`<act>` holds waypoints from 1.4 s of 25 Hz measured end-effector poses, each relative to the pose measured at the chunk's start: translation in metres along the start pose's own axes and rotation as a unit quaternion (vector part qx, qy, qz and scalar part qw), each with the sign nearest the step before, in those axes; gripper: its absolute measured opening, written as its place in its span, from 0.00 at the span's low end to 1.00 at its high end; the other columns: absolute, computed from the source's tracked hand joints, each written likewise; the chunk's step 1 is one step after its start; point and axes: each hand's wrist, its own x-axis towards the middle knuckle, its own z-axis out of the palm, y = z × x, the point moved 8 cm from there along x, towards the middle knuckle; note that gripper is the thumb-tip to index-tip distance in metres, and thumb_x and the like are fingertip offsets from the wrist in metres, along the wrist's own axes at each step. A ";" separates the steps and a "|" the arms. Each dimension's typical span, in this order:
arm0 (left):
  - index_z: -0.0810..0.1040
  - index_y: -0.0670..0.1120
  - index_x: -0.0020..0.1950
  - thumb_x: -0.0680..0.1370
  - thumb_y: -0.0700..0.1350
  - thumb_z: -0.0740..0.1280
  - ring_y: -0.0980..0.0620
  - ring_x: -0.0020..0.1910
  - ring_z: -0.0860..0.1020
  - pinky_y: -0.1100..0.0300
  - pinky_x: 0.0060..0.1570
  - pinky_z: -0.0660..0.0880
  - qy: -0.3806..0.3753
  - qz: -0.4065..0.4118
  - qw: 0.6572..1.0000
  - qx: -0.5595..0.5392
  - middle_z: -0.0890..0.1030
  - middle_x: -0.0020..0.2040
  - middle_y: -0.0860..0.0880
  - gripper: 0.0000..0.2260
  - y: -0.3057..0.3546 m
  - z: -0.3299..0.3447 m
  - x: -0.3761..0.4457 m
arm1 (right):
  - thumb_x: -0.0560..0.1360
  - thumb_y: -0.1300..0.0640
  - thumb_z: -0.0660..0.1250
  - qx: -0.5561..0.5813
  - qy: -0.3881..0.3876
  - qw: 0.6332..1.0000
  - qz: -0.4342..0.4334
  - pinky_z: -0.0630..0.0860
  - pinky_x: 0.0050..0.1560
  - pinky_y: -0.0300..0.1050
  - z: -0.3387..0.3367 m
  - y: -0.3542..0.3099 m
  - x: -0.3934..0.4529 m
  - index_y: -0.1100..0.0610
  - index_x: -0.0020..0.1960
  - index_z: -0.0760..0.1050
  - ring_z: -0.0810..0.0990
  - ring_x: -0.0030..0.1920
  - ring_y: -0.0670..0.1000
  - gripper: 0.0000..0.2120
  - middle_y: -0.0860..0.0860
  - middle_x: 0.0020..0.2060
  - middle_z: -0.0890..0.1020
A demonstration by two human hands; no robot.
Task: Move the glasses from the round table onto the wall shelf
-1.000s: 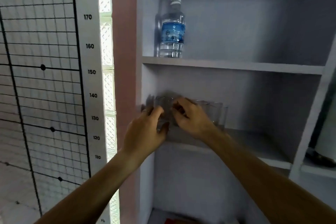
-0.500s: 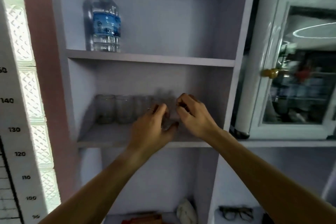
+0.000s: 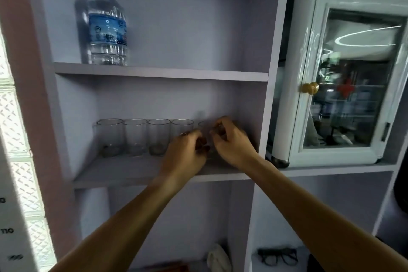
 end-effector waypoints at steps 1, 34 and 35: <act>0.78 0.52 0.44 0.73 0.48 0.73 0.52 0.38 0.80 0.57 0.35 0.77 0.001 -0.005 1.000 -0.001 0.82 0.40 0.53 0.04 -0.002 0.000 0.000 | 0.79 0.54 0.64 0.007 0.008 1.000 0.000 0.80 0.45 0.43 0.000 0.000 0.001 0.48 0.56 0.69 0.80 0.46 0.50 0.07 0.51 0.50 0.79; 0.54 0.64 0.77 0.72 0.75 0.52 0.34 0.77 0.43 0.30 0.71 0.44 0.004 -0.034 0.959 0.282 0.53 0.81 0.44 0.36 -0.081 -0.089 -0.033 | 0.75 0.43 0.64 -0.237 -0.042 0.970 -0.026 0.47 0.74 0.68 0.071 -0.049 -0.005 0.39 0.77 0.54 0.41 0.78 0.62 0.34 0.52 0.80 0.52; 0.52 0.64 0.78 0.72 0.74 0.53 0.34 0.77 0.42 0.30 0.71 0.45 -0.007 -0.036 0.961 0.273 0.51 0.81 0.44 0.36 -0.081 -0.088 -0.032 | 0.74 0.43 0.64 -0.234 -0.052 0.971 -0.019 0.48 0.75 0.67 0.068 -0.051 -0.003 0.39 0.77 0.55 0.41 0.78 0.62 0.34 0.52 0.80 0.52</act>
